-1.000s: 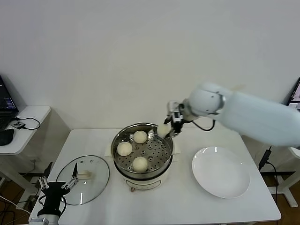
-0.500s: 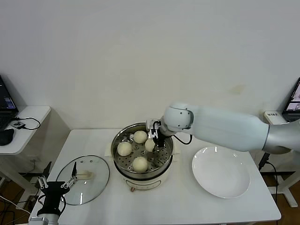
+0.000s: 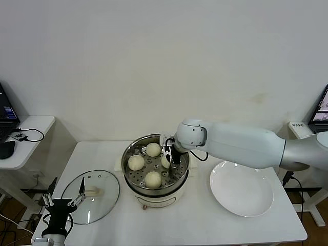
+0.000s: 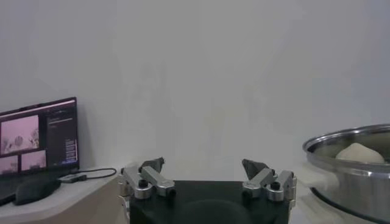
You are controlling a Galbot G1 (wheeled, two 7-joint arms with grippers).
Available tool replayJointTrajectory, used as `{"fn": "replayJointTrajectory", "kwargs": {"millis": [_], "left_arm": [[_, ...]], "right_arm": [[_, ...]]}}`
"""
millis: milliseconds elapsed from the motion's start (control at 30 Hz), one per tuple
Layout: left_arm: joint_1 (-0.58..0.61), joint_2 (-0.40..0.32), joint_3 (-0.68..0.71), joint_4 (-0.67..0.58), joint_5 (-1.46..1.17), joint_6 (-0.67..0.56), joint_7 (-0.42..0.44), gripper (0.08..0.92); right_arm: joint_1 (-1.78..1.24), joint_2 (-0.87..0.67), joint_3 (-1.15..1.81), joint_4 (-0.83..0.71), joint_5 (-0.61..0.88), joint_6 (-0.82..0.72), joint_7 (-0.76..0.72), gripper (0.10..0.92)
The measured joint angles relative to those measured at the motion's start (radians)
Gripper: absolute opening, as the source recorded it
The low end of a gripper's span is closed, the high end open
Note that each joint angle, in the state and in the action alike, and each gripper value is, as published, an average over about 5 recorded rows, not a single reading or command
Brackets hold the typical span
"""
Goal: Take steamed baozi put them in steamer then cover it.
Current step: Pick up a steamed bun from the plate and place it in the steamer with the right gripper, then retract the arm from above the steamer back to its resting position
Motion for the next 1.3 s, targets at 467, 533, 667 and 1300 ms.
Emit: {"fn": "replayJointTrajectory", "kwargs": {"millis": [467, 533, 667, 1300], "left_arm": [[-0.01, 0.008, -0.005, 0.007, -0.008, 0.0, -0.003, 0.823], [-0.014, 0.009, -0.006, 0.011, -0.009, 0.0, -0.005, 0.823], [-0.019, 0.009, -0.005, 0.018, -0.009, 0.001, -0.011, 0.823], [-0.06, 0.02, -0.018, 0.084, 0.127, 0.048, -0.086, 0.823]], "right_arm": [[0.001, -0.127, 0.111, 0.135, 0.075, 0.01, 0.085, 0.823], [-0.026, -0.172, 0.148, 0.174, 0.097, 0.026, 0.138, 0.823], [-0.14, -0.279, 0.266, 0.259, 0.126, 0.088, 0.272, 0.823], [-1.311, -0.225, 1.364, 0.41, -0.099, 0.65, 0.581, 0.823]]}}
